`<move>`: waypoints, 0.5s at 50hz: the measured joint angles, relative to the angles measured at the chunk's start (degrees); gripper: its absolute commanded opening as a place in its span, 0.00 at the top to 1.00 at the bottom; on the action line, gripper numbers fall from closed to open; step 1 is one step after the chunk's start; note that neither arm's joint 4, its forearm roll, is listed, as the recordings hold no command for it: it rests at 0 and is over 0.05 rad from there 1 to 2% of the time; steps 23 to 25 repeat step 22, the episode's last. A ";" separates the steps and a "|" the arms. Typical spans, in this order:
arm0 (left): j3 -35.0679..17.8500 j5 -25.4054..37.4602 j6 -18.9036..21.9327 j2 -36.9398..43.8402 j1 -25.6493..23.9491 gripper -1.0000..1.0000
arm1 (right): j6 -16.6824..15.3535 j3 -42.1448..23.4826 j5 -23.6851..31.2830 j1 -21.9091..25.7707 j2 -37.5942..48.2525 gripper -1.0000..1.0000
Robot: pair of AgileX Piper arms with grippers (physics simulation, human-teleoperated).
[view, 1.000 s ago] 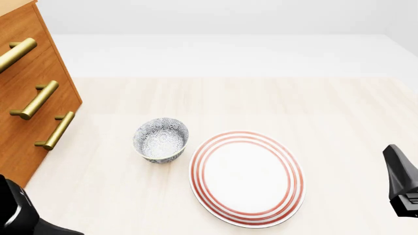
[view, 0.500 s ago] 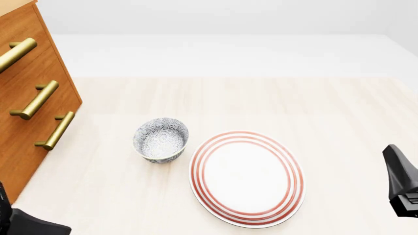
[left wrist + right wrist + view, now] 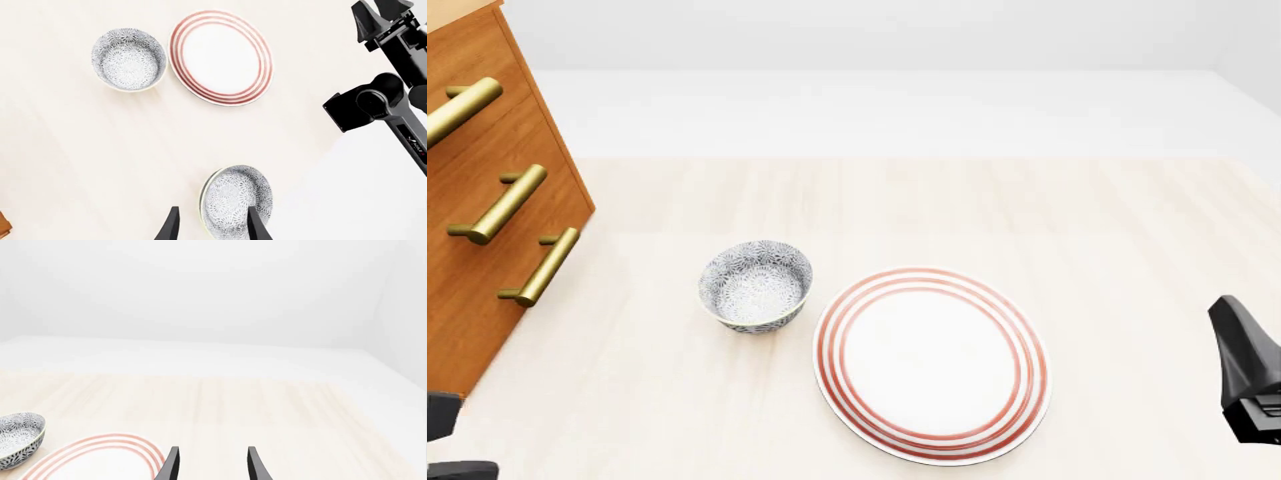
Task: Stack the bowl in the middle on the bowl at the back.
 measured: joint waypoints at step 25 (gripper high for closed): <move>-13.24 1.09 4.92 -5.95 11.86 0.00 | 0.37 0.04 -0.10 -0.26 -0.03 0.00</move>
